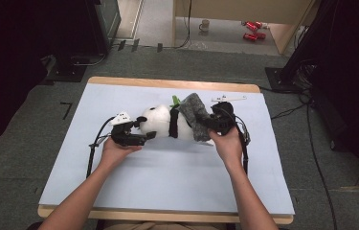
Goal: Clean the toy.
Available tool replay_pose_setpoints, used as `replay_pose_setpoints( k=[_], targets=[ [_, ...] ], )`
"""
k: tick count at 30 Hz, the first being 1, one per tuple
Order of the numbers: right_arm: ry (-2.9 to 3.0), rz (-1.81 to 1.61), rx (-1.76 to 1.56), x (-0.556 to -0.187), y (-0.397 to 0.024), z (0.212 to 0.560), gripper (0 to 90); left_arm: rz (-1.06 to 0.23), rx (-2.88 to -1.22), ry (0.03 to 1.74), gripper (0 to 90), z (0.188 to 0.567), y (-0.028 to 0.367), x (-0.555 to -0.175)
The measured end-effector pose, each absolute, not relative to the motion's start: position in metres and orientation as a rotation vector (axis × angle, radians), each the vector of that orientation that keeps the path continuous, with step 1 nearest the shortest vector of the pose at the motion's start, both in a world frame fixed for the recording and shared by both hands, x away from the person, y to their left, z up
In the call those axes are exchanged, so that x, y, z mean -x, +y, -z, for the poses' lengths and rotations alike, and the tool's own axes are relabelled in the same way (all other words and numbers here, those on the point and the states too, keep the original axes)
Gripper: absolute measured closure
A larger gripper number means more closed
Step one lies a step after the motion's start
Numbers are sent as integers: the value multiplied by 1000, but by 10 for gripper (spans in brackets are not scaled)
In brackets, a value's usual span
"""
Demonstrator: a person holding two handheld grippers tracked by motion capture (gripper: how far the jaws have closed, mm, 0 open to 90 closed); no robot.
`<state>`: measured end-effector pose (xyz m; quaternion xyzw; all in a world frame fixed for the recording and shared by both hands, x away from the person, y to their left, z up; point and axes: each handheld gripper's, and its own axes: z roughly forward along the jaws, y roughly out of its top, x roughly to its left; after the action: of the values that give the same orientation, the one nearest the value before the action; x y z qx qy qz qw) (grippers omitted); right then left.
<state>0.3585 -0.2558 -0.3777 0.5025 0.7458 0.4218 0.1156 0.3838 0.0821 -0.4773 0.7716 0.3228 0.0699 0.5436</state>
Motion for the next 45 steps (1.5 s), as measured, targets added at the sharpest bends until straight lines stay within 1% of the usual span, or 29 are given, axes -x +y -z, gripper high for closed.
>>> replay_pose_setpoints(
  k=[4,8,12,17,18,20,23,28,33,40,45],
  targets=[
    [2181,-1221,-1455,-356,-253,375,777,-147,-1835,805,408,474,82,-383],
    [2183,-1216,-1443,-353,-250,366,780,-108,-1840,824,534,469,82,-381],
    [2178,-1245,-1420,-347,-246,353,780,-57,-1840,838,587,465,79,-377],
    [2184,-1302,-1366,-337,-230,339,781,53,-1827,893,593,453,74,-369],
    [2197,-1317,-1349,-334,-225,336,780,56,-1837,886,594,451,72,-367],
    [2223,-1344,-1339,-332,-217,335,780,33,-1867,877,592,446,66,-359],
    [2257,-1370,-1352,-331,-208,338,780,25,-1844,918,584,443,60,-351],
    [2318,-1398,-1379,-330,-194,350,780,7,-1823,926,571,444,57,-347],
    [2366,-1354,-1359,-330,-176,364,775,-44,-1846,902,562,442,51,-342],
    [2350,-1300,-1352,-336,-184,373,775,-39,-1862,901,565,445,53,-346],
    [2319,-1164,-1360,-337,-194,377,776,0,-1874,888,564,450,61,-353]
  ],
)
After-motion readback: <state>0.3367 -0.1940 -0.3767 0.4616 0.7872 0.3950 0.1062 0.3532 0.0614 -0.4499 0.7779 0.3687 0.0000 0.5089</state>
